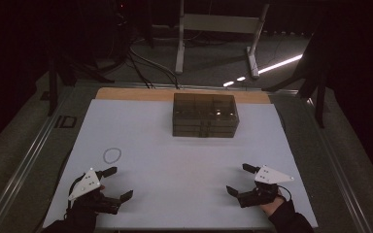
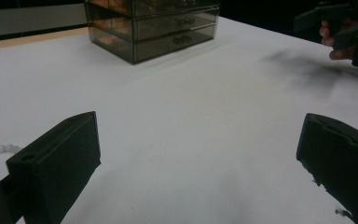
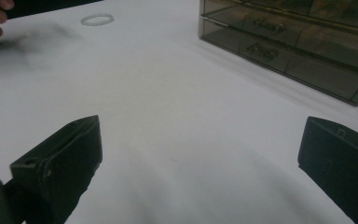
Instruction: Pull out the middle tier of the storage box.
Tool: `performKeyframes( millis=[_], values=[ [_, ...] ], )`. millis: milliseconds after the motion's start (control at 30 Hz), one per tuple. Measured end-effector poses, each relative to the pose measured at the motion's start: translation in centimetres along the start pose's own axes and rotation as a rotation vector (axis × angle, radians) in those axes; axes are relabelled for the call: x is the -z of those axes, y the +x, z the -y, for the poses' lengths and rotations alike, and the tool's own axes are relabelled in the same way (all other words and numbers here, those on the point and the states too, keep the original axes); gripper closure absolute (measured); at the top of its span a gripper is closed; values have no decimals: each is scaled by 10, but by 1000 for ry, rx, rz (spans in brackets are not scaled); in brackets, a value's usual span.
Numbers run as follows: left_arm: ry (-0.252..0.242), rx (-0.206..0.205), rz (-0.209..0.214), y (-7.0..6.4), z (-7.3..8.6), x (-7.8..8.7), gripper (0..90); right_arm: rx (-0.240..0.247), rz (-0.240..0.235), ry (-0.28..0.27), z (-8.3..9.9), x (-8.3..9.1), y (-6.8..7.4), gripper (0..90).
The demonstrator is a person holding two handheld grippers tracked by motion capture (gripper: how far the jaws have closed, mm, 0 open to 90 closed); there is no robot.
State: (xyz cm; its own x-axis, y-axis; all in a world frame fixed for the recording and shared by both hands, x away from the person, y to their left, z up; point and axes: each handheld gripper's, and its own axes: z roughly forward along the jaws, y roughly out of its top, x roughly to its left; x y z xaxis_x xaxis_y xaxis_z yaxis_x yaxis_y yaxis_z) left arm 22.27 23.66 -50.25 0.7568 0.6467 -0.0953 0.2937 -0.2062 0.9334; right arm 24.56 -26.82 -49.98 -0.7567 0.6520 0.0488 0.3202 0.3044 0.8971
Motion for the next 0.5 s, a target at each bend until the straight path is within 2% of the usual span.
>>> performKeyframes(
  millis=[267,500],
  values=[
    [-1,3,2,0,0,0,10,23,5,-14,-7,3,1,2],
    [1,3,1,0,-1,-1,11,71,30,-43,-20,8,1,2]
  ],
)
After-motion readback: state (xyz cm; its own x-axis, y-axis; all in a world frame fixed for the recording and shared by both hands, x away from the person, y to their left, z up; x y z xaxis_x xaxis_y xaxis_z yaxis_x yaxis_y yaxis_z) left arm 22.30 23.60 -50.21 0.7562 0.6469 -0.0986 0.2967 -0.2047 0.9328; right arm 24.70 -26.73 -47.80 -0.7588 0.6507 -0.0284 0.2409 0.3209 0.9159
